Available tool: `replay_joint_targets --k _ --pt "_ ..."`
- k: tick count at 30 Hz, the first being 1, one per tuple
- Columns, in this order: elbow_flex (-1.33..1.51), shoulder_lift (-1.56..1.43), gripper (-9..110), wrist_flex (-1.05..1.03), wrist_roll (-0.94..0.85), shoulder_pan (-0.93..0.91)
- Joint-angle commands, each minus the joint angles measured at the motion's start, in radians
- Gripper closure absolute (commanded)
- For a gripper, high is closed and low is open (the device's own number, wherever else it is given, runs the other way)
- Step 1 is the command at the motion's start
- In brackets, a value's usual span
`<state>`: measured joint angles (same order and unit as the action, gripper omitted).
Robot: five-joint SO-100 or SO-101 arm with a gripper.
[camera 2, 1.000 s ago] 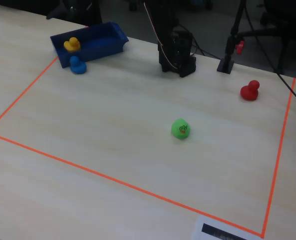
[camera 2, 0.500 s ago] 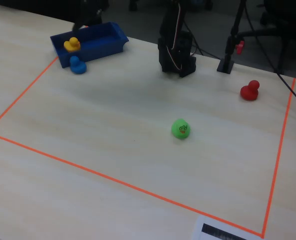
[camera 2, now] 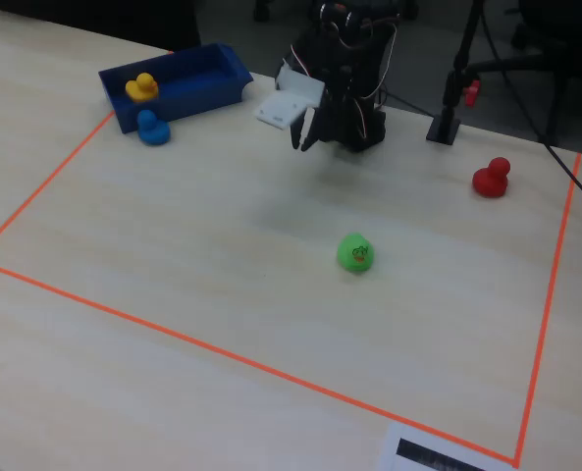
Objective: Grasp yellow duck and put it into box.
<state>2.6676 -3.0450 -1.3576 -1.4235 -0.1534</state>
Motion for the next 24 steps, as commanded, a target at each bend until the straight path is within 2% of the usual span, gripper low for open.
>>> replay_joint_targets --k 1,5,13,24 --pt "0.198 -0.153 101 -0.005 -0.040 0.067" --pt "0.327 -0.256 101 -0.017 -0.074 0.080" --pt "0.443 -0.265 101 0.026 -0.066 0.084" --pt "0.443 -0.265 101 0.026 -0.063 0.094"
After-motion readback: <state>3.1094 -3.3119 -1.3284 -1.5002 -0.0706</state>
